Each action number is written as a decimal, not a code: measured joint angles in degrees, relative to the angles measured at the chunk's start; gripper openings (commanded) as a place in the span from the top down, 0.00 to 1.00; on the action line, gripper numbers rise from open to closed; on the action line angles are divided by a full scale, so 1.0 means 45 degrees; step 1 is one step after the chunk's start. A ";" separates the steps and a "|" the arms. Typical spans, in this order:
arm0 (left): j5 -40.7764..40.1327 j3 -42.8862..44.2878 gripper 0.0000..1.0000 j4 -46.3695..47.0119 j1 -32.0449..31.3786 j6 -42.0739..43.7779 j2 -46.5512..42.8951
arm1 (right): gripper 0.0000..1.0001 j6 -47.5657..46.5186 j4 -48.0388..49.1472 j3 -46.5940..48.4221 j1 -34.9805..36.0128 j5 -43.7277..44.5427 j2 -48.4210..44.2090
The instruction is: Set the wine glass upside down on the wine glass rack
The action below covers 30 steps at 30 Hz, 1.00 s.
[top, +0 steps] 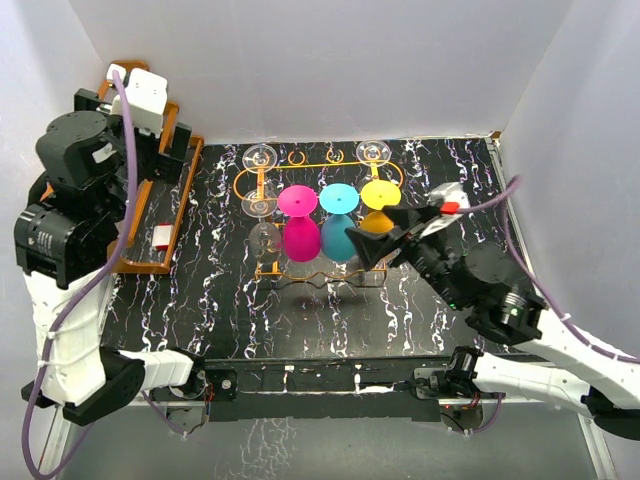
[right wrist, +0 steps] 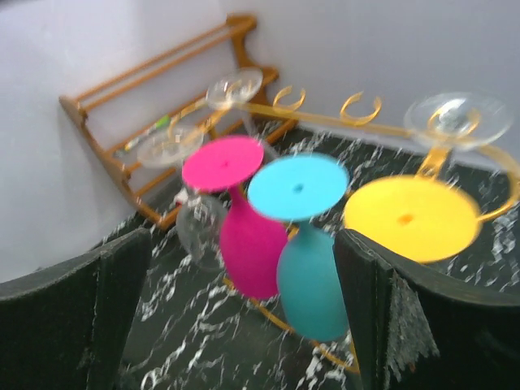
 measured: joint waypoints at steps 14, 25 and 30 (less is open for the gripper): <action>0.2875 -0.0908 0.03 -0.2453 0.3415 -0.1831 0.3113 | 0.00 -0.3677 0.1666 0.2317 -0.5474 0.4872 0.1438; 0.3944 -0.1904 0.03 -0.2356 0.4877 -0.3016 0.2380 | 0.00 0.3274 -0.0306 0.2934 -1.8073 -0.4823 0.5333; 0.3419 -0.3497 0.03 -0.1889 0.4877 -0.3444 0.2132 | 0.01 0.5071 -0.0520 0.1540 -1.8306 -0.6144 0.4838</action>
